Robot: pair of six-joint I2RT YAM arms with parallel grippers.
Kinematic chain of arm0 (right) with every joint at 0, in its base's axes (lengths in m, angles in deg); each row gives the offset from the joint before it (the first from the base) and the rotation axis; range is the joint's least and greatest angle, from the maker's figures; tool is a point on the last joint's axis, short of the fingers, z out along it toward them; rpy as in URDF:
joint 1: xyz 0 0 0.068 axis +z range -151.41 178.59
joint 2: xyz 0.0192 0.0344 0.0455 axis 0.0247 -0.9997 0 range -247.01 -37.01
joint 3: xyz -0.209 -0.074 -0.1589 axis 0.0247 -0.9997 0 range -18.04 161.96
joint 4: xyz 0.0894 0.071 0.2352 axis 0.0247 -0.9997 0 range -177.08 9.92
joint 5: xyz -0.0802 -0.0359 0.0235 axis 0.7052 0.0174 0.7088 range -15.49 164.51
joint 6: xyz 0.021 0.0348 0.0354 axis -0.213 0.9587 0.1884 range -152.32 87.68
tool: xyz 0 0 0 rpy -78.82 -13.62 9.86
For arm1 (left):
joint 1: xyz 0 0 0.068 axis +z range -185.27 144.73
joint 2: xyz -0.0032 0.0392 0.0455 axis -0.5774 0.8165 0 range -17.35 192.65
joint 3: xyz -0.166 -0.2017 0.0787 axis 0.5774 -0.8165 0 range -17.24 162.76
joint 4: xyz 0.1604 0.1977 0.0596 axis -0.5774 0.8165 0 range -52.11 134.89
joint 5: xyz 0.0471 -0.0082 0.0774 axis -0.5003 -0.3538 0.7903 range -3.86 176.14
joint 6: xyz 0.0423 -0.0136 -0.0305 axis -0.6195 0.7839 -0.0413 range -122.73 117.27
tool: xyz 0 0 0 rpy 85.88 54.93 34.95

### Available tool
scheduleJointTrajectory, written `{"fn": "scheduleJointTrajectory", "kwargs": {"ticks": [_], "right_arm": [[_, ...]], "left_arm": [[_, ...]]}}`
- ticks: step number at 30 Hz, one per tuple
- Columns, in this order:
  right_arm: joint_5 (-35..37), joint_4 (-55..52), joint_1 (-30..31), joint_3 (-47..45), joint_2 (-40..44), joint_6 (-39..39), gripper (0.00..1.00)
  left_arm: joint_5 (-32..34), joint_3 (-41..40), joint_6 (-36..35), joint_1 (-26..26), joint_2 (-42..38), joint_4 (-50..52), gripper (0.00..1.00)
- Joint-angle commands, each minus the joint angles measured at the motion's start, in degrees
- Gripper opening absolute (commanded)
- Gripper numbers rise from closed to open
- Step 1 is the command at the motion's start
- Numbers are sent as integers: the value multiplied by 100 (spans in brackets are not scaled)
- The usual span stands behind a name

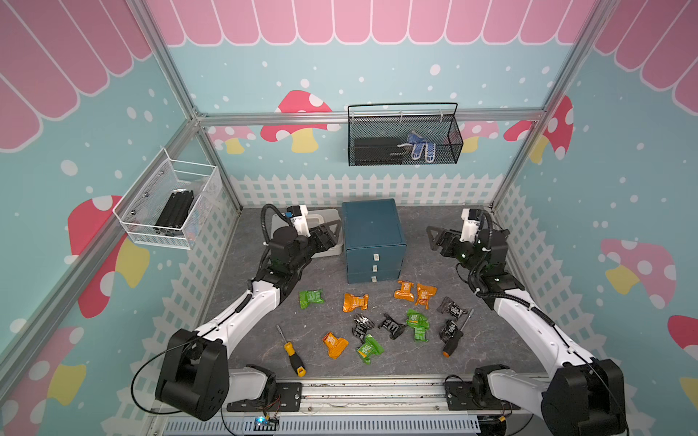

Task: Place the cookies into the drawer by color
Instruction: Move the storage box to the center of the board.

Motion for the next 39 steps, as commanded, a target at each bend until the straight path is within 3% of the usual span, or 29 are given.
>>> {"fn": "scheduleJointTrajectory", "kwargs": {"ticks": [1, 11, 18, 23, 39], "right_arm": [[-123, -1243, 362, 715, -430, -413, 94], [-567, -2012, 835, 2220, -1759, -710, 79], [-927, -2232, 912, 2859, -2509, -778, 65], [-984, -2225, 998, 3089, -2827, -795, 62], [-653, -2588, 1013, 3949, -4069, -940, 62]], "left_arm": [[-55, 549, -233, -116, 381, 940, 83], [-449, 1579, -357, -136, 1558, 1376, 68], [-447, 1863, -423, -137, 1878, 1509, 55], [-578, 2288, -451, -141, 2273, 1593, 45], [-280, 3470, -646, -118, 3486, 2059, 44]]}}
